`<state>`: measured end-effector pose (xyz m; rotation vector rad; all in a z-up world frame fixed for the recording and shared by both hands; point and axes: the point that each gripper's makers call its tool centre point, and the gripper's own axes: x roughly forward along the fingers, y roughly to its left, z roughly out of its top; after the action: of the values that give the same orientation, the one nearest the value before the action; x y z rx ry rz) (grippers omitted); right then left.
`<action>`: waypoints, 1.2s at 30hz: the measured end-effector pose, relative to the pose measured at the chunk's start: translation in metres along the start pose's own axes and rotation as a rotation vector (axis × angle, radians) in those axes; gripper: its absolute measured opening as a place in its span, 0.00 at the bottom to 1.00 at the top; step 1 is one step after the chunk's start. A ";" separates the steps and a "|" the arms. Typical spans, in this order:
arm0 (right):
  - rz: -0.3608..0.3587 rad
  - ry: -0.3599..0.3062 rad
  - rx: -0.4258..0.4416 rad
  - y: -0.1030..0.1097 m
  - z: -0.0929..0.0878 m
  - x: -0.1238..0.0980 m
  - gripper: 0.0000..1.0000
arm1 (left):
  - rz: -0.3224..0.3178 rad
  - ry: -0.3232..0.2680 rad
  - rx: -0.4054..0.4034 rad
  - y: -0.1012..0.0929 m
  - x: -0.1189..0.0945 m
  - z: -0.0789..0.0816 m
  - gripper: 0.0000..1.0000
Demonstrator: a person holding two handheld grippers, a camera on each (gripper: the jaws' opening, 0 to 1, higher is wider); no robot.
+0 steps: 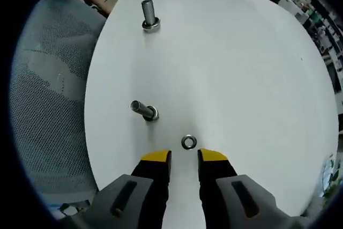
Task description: Place the washer onto the threaded stud by aligning its center hole with the stud, sliding it down to the base, and recovering from edge contact or off-axis alignment until the washer reaches the visible bottom stop.
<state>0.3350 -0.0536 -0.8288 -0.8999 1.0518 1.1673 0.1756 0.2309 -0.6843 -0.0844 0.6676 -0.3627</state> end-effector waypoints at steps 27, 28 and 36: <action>-0.016 -0.063 0.093 0.002 0.010 0.003 0.14 | -0.002 -0.002 0.003 0.000 0.000 0.000 0.00; -0.013 -0.067 0.094 0.003 0.011 0.001 0.14 | -0.002 -0.003 0.003 0.000 0.000 0.001 0.00; -0.012 -0.079 -0.001 0.015 0.020 -0.012 0.03 | -0.001 -0.001 0.002 0.000 0.000 0.000 0.00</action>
<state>0.3225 -0.0354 -0.8119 -0.8525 0.9808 1.1843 0.1760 0.2308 -0.6840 -0.0828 0.6667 -0.3640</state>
